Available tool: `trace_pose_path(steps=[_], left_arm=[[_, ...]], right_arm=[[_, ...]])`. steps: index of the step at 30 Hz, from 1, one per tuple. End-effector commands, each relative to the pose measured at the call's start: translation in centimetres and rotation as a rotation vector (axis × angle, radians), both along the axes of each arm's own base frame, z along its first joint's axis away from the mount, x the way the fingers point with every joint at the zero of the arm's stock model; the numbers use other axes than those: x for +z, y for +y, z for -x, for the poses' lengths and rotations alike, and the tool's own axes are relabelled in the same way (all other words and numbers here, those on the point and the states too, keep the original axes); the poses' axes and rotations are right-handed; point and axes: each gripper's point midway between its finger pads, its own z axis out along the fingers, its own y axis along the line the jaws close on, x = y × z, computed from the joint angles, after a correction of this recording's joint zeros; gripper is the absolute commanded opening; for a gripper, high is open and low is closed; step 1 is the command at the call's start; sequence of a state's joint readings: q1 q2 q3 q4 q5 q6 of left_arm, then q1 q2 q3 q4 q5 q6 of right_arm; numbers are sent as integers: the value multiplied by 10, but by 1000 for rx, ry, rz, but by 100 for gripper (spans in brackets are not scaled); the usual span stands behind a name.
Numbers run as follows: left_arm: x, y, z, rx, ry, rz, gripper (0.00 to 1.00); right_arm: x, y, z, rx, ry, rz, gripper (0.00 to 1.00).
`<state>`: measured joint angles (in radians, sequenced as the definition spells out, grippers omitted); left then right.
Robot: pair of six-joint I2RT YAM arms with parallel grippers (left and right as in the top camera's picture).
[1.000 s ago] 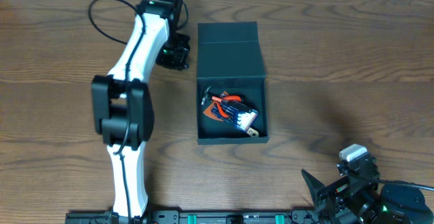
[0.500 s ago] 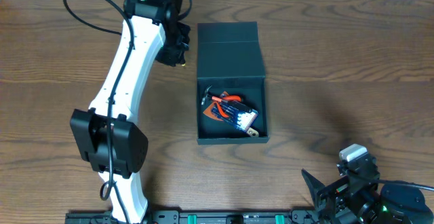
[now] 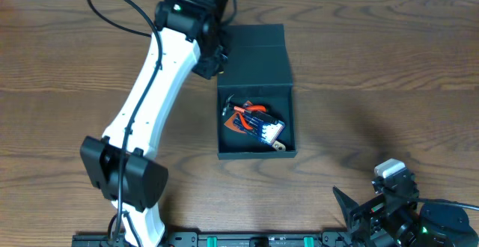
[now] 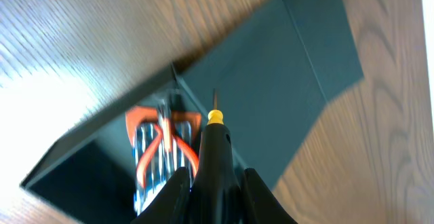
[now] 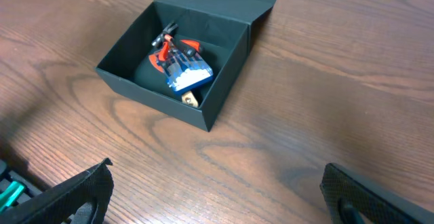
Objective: Pack container
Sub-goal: 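Lift the yellow screwdriver and lower it into the box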
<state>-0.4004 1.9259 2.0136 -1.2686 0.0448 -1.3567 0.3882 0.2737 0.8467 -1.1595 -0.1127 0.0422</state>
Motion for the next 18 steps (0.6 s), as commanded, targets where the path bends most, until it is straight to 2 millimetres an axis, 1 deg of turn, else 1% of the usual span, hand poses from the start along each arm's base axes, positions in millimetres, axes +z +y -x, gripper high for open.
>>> trace_pose_path(steps=[1,4,7,11,14,15,16,18], left_arm=[[29,-8,12,-35,-80,-14,19],[39,-15,22,-64,-104,-32,19],[36,-21,35,-93,-85,-50,19],[16,-29,53,-135,-18,-86,19],[-7,-33,69,-162,48,-121,19],[-15,-33,74,-168,70,-133,19],[-22,-32,80,-172,91,-148,15],[-37,-29,90,-159,130,-183,15]], right_arm=[[0,-1,0,-15,2,-11,99],[0,-1,0,-15,2,-11,99],[0,-1,0,-15,2,-11,99],[0,-1,0,-15,2,-11,99],[0,-1,0,-15,2,-11,99],[0,-1,0,-15,2,-11,99],[0,-1,0,-15,2,-11,99],[0,-1,0,-15,2,-11,99]])
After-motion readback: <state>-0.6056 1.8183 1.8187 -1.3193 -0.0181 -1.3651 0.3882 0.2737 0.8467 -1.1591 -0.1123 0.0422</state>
